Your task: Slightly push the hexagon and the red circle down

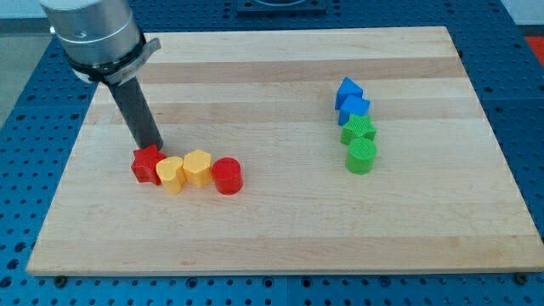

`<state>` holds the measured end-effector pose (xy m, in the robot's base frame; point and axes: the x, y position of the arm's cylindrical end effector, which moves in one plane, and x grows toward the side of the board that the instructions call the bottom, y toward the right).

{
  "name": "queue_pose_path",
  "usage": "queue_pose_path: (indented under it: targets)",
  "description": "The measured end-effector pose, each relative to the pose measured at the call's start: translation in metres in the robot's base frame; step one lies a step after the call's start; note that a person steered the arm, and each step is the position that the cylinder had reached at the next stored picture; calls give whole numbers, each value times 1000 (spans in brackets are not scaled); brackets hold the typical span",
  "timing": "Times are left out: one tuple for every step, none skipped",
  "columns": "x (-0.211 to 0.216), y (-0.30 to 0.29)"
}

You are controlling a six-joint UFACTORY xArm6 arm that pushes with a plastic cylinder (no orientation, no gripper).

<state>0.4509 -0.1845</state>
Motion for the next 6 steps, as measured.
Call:
queue_pose_path:
  targets:
    - [6,0]
    - [14,0]
    - [20,0]
    - [20,0]
    - [1,9]
    - [-3,38]
